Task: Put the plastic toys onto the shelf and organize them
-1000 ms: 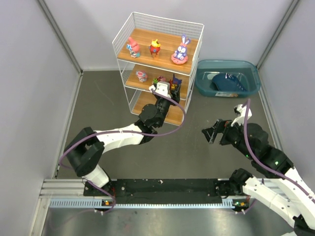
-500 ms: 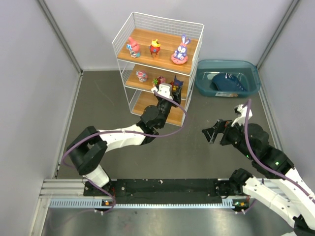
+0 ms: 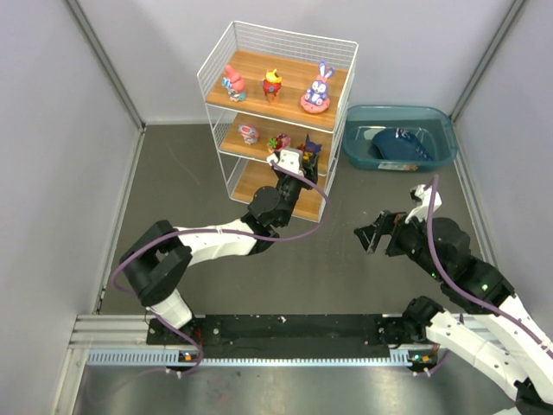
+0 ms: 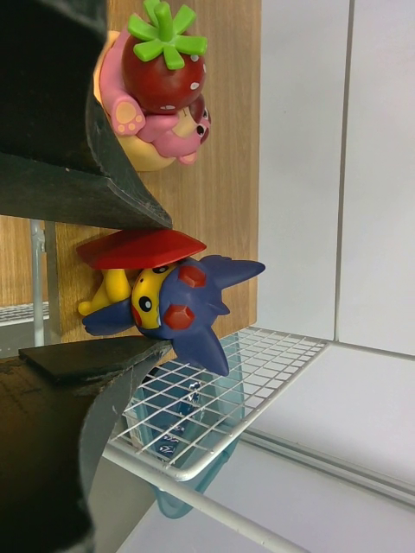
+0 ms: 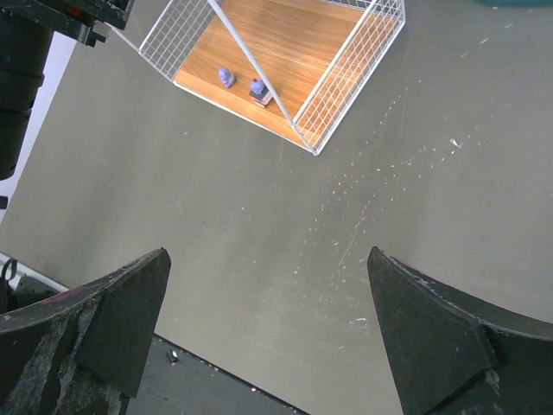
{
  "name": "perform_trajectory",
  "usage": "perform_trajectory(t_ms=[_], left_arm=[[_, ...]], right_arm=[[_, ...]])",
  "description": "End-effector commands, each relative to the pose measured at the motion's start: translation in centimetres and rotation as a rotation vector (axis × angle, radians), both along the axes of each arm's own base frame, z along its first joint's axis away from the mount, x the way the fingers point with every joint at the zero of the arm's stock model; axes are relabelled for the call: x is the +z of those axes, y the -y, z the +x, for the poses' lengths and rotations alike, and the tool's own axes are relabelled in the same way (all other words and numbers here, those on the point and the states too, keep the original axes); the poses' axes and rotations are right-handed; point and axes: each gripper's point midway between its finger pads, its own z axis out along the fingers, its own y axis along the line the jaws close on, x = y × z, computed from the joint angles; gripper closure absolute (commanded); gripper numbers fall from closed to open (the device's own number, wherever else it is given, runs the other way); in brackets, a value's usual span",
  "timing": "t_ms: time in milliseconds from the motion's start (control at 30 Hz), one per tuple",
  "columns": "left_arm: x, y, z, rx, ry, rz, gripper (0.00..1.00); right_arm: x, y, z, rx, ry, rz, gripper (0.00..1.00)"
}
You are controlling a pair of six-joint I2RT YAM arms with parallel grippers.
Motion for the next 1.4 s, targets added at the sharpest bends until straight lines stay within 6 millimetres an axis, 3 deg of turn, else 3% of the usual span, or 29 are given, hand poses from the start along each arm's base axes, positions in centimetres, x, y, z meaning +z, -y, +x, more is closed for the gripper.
perform_trajectory(t_ms=[0, 267, 833, 1067, 1367], left_arm=[[1.1, -0.2, -0.2, 0.006, 0.036, -0.042, 0.87], [0.8, -0.7, -0.1, 0.032, 0.033, -0.044, 0.69], [0.2, -0.8, 0.1, 0.046, 0.021, -0.044, 0.42], [0.1, -0.9, 0.2, 0.05, 0.017, -0.047, 0.35], [0.2, -1.0, 0.1, 0.052, 0.019, -0.05, 0.34]], right_arm=[[0.8, 0.3, 0.4, -0.016, 0.035, 0.009, 0.01], [0.8, 0.2, 0.4, -0.017, 0.035, 0.01, 0.01], [0.8, 0.3, 0.5, -0.02, 0.033, 0.008, 0.01], [0.7, 0.3, 0.5, -0.02, 0.032, 0.007, 0.01], [0.8, 0.3, 0.5, -0.018, 0.032, 0.005, 0.01]])
